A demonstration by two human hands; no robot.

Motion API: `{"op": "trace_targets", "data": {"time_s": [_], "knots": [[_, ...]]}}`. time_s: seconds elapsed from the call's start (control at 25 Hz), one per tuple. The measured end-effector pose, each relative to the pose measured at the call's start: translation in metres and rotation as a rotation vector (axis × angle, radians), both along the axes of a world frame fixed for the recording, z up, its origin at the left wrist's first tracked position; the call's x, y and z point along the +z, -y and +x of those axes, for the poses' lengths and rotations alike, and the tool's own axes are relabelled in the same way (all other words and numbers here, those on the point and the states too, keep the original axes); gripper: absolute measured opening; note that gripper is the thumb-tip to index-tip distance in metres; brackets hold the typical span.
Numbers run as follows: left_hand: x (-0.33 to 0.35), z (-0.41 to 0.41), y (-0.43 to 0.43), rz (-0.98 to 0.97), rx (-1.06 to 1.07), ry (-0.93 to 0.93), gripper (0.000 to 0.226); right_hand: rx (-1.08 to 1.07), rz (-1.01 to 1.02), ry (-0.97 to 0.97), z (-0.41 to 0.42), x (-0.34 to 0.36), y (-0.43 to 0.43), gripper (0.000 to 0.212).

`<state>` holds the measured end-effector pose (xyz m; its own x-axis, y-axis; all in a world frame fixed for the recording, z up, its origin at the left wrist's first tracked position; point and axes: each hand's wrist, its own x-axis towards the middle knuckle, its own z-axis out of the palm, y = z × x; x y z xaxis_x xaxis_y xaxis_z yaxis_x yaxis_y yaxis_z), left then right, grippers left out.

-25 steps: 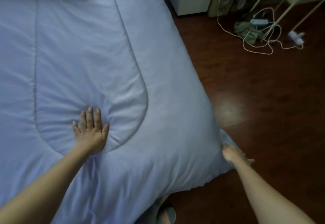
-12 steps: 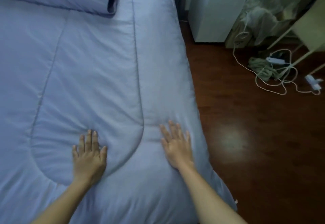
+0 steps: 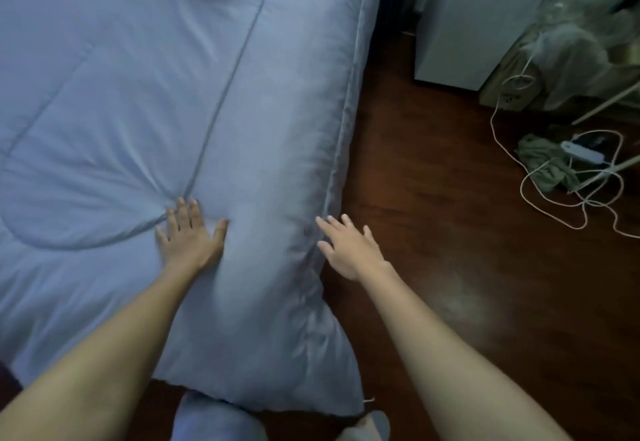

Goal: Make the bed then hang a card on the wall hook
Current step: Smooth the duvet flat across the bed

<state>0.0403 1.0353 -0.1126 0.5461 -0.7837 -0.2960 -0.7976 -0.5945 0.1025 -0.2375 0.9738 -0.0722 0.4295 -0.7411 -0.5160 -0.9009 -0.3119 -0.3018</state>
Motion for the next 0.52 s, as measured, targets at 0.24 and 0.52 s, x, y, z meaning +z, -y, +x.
{"op": "trace_targets", "data": {"time_s": [0.24,0.52], "knots": [[0.019,-0.03,0.003,0.146,0.056,-0.105,0.092,0.141,-0.028,-0.085,-0.077,0.043,0.026,0.054],[0.018,-0.03,0.004,0.084,0.09,-0.098,0.076,0.329,-0.026,0.099,-0.002,0.059,0.093,0.053]]}}
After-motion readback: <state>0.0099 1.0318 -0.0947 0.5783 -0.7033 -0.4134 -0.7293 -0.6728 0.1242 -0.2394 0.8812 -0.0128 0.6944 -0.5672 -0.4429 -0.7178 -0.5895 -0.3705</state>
